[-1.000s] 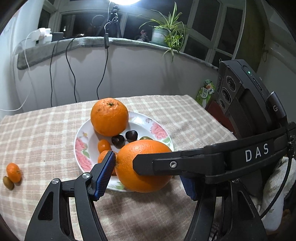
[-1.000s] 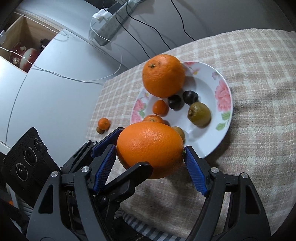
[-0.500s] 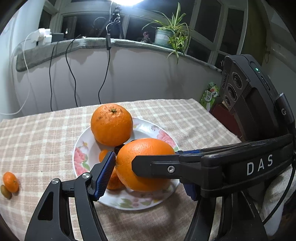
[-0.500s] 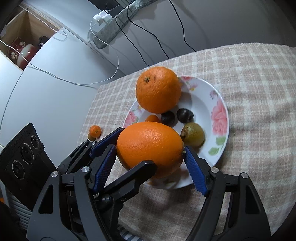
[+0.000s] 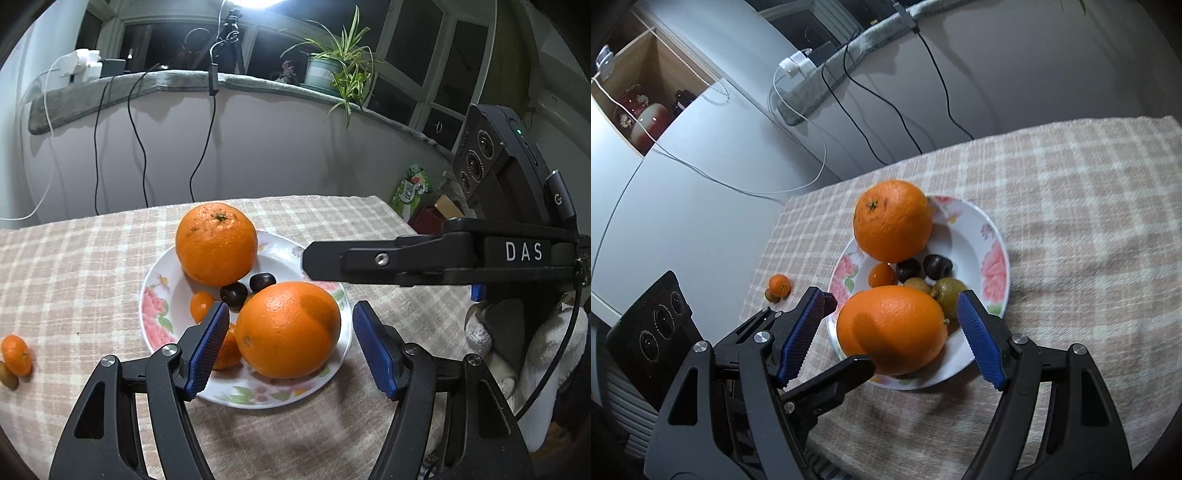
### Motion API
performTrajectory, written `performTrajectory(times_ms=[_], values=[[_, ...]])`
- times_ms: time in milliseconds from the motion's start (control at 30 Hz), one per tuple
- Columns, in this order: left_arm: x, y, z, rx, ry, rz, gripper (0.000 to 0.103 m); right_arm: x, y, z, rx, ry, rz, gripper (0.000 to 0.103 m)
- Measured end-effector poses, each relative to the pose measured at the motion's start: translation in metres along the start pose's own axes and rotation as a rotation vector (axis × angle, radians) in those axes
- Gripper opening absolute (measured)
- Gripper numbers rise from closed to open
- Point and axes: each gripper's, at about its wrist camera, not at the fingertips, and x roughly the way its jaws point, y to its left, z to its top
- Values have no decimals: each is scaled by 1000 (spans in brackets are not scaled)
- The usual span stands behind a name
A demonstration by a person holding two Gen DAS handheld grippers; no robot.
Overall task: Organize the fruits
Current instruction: 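Lower the large orange into the plate and open the right tool, then move both open tools to the small tangerine and brown kiwi beside the plate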
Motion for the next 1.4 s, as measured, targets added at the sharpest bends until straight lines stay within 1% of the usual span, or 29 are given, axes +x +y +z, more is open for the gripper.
performTrajectory(times_ms=[200,367,433,567,600,633,667,767,933,1100,1200,1300,1400], values=[[-8,-3,-1,19,-9,23,70,-9,-3,1,-9,-28,-3,78],[-10,-3,-1,19,-9,27,72,-13,-3,0,-31,-58,-31,78],[-10,-2,0,23,-6,39,73,-15,-3,0,-37,-72,-47,81],[-11,1,-2,17,-7,47,75,-19,-8,-1,-33,-92,-77,82],[-11,1,-2,16,-6,48,76,-19,-10,0,-28,-92,-82,84],[-11,2,-2,15,-5,50,76,-19,-12,0,-22,-94,-86,88],[-11,3,-2,13,-4,52,76,-20,-15,-1,-11,-101,-89,89],[-12,6,-3,7,-5,56,81,-21,-20,-2,-3,-108,-94,89],[-15,10,-5,9,-2,79,81,-24,-20,-3,-16,-138,-91,93],[-25,21,-13,-11,0,109,81,-27,-4,-6,-103,-177,-99,93],[-32,32,-17,-29,0,133,81,-27,9,-8,-157,-183,-115,93],[-42,48,-24,-61,0,169,81,-23,23,-9,-215,-173,-121,93],[-56,69,-33,-113,-10,206,81,-19,39,-11,-277,-174,-132,93]])
